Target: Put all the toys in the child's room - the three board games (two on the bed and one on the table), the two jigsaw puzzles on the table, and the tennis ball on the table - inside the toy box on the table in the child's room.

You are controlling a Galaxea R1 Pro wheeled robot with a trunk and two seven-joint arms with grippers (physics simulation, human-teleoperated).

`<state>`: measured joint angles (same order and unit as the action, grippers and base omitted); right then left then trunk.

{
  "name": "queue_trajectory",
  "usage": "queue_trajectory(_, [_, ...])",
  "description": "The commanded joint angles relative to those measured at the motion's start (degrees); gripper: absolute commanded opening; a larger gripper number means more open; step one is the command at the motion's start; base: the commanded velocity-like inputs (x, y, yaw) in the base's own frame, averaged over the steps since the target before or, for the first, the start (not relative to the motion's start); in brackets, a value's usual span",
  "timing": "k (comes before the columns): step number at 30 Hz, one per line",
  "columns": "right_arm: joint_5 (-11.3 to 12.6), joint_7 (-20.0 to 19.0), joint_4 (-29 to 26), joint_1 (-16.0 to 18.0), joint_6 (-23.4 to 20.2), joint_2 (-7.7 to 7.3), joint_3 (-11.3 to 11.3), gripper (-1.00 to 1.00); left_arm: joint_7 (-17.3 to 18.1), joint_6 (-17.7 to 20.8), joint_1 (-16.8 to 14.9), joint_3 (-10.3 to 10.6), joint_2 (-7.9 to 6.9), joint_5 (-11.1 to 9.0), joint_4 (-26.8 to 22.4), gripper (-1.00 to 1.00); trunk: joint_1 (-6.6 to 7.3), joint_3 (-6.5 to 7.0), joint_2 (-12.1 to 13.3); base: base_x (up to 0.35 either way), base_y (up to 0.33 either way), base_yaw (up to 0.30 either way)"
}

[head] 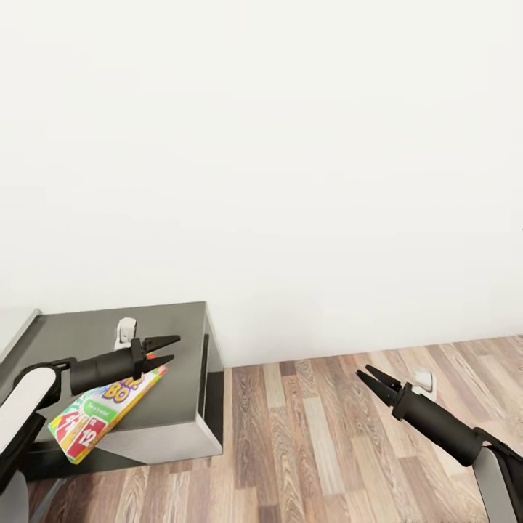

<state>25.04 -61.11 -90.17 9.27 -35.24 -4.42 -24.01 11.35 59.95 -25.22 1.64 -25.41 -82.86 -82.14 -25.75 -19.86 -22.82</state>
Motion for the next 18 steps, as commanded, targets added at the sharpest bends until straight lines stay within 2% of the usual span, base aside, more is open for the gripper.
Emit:
queue_trajectory(1, [0.25,-0.06,0.0,0.05,-0.41,0.02,-0.02,1.0,0.77,0.05,0.06,0.09,-0.03,0.58,0.0,1.0,-0.03,-0.02,-0.1,0.0,0.0,-0.156])
queue_trajectory(6, [0.19,-0.06,0.0,0.05,-0.37,0.07,0.0,1.0,1.42,0.05,0.82,0.32,0.0,0.96,-0.03,1.0,-0.03,0.21,-0.1,0.0,0.0,-0.09])
queue_trajectory(13, [0.2,-0.06,0.0,0.05,-0.36,0.05,-0.03,1.0,1.83,0.05,3.69,0.07,-0.07,1.16,-0.04,1.0,-0.03,0.29,-0.1,0.0,0.0,-0.025])
queue_trajectory(18, [0.25,-0.37,0.0,0.05,-0.37,0.05,-0.02,1.0,3.54,0.05,4.62,-0.46,-1.04,1.15,-0.4,1.0,-0.03,0.31,-0.1,0.0,0.0,-0.005])
